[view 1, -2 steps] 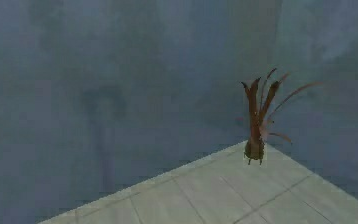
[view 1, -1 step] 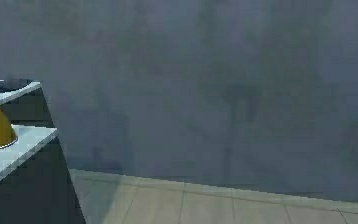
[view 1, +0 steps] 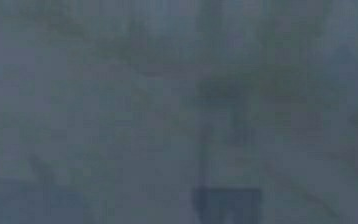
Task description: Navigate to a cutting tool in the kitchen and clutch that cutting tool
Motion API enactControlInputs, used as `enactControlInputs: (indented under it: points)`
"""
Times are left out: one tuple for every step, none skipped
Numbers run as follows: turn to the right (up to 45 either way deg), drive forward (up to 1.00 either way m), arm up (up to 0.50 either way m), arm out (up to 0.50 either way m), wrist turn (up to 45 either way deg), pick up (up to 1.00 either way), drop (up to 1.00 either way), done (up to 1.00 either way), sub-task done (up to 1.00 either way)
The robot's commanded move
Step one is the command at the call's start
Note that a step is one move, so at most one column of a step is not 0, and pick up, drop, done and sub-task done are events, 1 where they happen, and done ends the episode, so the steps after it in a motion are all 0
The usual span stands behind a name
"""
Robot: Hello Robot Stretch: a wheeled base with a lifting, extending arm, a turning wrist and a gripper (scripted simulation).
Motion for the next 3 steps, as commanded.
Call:
enactControlInputs:
  points:
    - [-45.0,0.00,0.00,0.00,0.0,0.00,0.00,0.00,0.00]
    - [-45.0,0.00,0.00,0.00,0.0,0.00,0.00,0.00,0.00]
    - [-45.0,0.00,0.00,0.00,0.0,0.00,0.00,0.00,0.00]
